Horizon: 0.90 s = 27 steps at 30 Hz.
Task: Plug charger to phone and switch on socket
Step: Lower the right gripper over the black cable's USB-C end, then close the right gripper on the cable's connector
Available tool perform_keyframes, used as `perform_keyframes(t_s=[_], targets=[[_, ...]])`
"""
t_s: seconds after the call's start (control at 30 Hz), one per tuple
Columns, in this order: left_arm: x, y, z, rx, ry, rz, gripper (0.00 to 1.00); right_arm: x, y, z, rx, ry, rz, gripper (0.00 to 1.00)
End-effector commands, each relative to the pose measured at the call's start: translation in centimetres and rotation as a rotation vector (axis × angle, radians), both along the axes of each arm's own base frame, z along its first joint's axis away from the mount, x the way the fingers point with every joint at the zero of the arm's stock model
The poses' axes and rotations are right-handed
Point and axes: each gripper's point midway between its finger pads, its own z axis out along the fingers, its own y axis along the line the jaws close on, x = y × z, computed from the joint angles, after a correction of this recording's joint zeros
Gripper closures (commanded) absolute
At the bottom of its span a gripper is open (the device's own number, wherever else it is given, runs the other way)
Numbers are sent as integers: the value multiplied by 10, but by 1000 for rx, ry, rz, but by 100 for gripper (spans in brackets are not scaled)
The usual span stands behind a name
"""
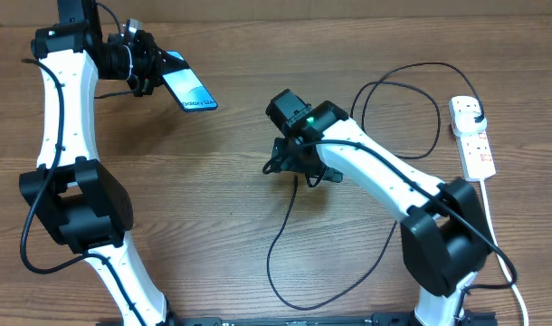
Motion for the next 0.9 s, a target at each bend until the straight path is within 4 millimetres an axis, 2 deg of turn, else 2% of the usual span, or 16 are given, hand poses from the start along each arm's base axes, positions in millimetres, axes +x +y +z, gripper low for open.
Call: perform_keyframes(t_s=[0.0,0.2,0.47,0.87], targets=[[-3,-4,26,-25,-72,-23,96,-1,2,-13,-34,17,3,0],[-3,-4,26,-25,-70,-24,96,-7,15,-34,-54,41,38,0],[-3,-4,26,-25,-70,-23,95,-5,19,-46,-47,32,42,2],[-3,-4,26,-25,-70,-23,96,-15,11,-62,-65,55,42,7]])
